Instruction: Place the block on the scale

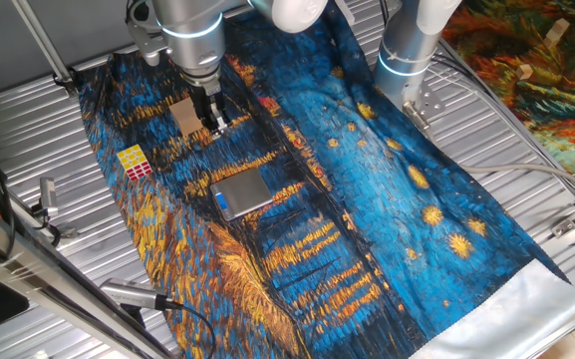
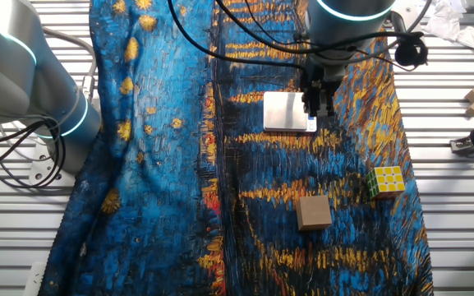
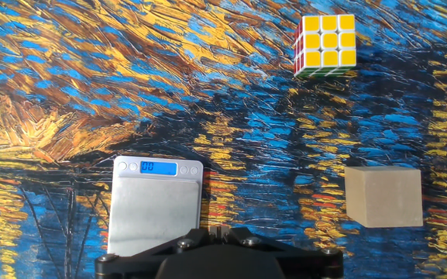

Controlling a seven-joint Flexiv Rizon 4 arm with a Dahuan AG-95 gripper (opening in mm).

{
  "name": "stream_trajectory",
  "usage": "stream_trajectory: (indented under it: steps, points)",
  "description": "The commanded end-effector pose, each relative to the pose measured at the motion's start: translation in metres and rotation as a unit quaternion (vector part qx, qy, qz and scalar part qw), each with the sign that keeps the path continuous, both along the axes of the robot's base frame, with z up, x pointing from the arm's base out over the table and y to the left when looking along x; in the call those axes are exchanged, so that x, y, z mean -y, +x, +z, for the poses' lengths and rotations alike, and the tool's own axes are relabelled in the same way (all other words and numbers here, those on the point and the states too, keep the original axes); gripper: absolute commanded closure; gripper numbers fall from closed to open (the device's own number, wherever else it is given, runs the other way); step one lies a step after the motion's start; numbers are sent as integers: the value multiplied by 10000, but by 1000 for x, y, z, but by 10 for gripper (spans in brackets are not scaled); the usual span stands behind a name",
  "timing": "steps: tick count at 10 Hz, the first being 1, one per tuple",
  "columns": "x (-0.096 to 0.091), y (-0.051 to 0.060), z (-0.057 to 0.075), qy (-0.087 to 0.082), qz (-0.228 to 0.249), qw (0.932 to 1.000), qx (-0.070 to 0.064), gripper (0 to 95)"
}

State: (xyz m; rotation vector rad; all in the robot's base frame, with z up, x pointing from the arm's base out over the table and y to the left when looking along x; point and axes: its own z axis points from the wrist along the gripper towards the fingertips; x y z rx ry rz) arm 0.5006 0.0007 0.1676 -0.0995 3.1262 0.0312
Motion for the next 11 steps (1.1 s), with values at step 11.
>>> stream_trajectory:
  steps: [11]
  points:
    - [4, 22, 3, -19, -262, 9991, -321, 950]
